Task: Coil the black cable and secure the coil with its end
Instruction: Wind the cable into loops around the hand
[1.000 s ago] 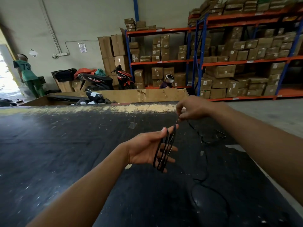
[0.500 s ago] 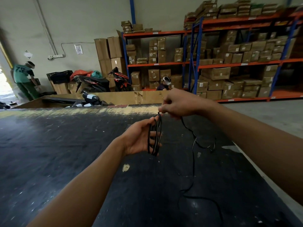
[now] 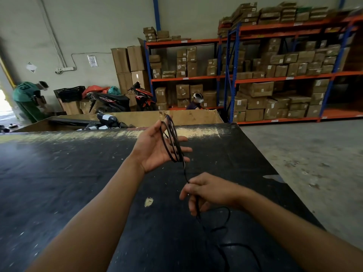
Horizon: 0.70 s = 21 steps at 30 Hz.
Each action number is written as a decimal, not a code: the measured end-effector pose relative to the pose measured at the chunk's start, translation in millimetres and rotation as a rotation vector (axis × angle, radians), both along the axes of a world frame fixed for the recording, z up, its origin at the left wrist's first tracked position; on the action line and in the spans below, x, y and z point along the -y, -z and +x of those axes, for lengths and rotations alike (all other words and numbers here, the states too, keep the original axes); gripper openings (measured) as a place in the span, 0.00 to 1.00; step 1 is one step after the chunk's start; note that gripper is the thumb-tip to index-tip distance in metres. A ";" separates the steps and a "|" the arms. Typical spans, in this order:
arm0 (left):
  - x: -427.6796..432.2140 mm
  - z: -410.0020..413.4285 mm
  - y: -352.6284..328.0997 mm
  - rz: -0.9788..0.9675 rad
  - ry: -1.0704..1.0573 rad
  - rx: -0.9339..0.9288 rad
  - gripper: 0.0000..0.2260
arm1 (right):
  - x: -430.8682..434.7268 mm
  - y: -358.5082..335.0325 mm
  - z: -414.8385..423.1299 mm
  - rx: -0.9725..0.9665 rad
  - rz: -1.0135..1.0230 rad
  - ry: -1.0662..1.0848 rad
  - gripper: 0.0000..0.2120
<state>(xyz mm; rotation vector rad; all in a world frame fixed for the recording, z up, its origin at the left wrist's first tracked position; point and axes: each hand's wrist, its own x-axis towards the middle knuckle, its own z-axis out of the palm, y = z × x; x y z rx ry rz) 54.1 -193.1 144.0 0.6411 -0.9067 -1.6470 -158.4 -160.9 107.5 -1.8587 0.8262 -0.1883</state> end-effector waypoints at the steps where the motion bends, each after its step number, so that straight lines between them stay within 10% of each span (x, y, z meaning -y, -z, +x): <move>1: -0.9 -0.9 -0.7 -0.005 0.004 0.004 0.18 | 1.5 3.2 0.0 0.017 0.009 0.006 0.17; 21: -31.1 -17.2 -2.1 -0.108 0.418 0.092 0.21 | 74.0 -11.2 2.8 -0.106 -0.414 -0.021 0.10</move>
